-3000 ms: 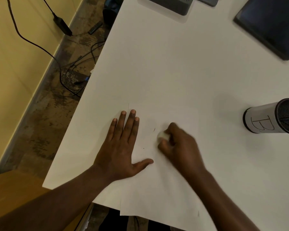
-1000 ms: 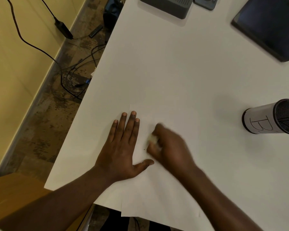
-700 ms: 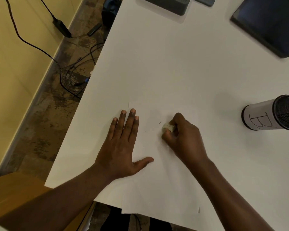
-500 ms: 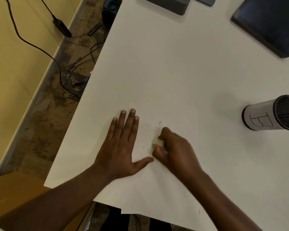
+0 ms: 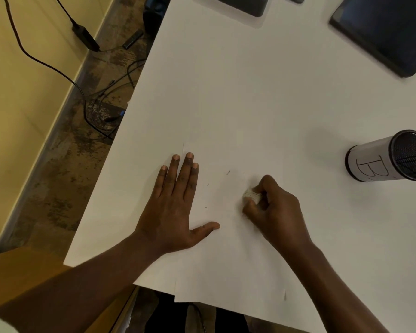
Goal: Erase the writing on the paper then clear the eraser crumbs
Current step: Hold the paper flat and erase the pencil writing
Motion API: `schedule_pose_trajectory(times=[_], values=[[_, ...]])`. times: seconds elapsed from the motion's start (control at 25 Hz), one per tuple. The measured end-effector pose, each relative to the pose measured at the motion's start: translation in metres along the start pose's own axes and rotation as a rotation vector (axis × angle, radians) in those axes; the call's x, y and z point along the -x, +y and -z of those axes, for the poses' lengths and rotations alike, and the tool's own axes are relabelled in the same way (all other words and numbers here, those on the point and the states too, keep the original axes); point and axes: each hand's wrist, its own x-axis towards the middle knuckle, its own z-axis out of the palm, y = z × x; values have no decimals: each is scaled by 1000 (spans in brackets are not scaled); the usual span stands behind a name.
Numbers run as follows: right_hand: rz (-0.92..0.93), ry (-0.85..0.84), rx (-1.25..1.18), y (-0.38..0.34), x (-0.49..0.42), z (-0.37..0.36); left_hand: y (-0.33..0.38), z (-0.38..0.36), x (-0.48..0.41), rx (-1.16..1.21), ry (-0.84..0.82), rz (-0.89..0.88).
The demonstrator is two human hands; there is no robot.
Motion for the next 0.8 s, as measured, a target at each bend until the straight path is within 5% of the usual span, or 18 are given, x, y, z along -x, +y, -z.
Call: schedule_pose_trajectory(times=[0.12,0.28,0.48,0.68,0.8], values=[[139,-171,4,-19,23,-18,0,0,-1,0,-5,-4],[86,-34,-54,-20,-7,-11,1,-1,-1,0,-13,5],[273,-78,10,-47,-47,-24,0,-1,-2,2,-14,9],[320,-300,100,-28,-26,-2,-1,-3,-2,21,-7,5],[343,-182,109,-40,-46,-13,0,-3,-2,25,2,1]])
